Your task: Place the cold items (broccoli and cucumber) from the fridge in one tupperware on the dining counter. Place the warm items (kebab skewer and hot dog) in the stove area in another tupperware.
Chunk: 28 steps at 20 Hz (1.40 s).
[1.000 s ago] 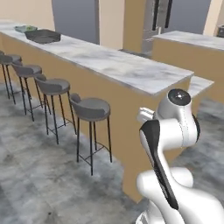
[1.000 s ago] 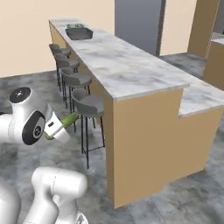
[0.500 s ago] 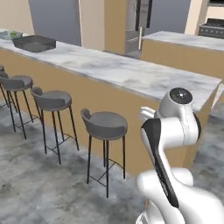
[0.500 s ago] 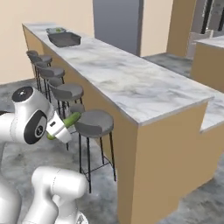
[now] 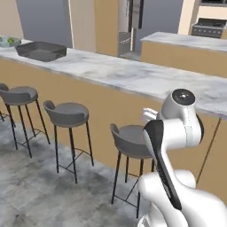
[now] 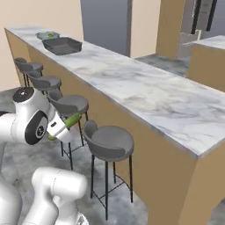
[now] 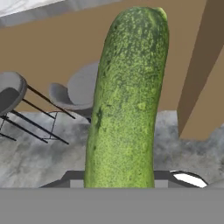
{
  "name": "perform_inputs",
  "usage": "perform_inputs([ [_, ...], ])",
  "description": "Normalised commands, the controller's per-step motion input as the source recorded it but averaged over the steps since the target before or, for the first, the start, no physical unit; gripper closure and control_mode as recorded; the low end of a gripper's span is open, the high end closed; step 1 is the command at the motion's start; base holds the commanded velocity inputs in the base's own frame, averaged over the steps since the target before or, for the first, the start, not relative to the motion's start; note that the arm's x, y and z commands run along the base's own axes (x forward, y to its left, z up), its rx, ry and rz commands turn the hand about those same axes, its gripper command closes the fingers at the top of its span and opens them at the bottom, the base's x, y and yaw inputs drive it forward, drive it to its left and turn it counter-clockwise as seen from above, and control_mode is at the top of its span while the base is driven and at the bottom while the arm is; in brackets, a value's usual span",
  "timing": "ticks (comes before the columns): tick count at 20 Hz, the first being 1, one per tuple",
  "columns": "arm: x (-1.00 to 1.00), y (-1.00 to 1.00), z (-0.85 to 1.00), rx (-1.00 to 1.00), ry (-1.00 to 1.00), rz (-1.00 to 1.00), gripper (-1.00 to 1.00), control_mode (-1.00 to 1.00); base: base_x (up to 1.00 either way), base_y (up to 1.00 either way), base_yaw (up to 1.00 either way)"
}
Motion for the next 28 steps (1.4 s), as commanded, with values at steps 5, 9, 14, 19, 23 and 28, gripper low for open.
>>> perform_inputs([
  [5, 0.0, 0.0, 0.0, 0.0, 0.0, 0.0, 1.0, 1.0, 0.13, 1.0, -0.16],
  [9, 0.0, 0.0, 0.0, 0.0, 0.0, 0.0, 1.0, 1.0, 0.0, 1.0, -0.16],
  [14, 0.0, 0.0, 0.0, 0.0, 0.0, 0.0, 1.0, 1.0, 0.0, 1.0, -0.19],
  [19, 0.0, 0.0, 0.0, 0.0, 0.0, 0.0, 1.0, 1.0, 0.22, 1.0, -0.27],
  [23, 0.0, 0.0, 0.0, 0.0, 0.0, 0.0, 1.0, 1.0, 0.41, 1.0, -0.31],
  [28, 0.0, 0.0, 0.0, 0.0, 0.0, 0.0, 1.0, 1.0, 0.59, 1.0, -0.31],
])
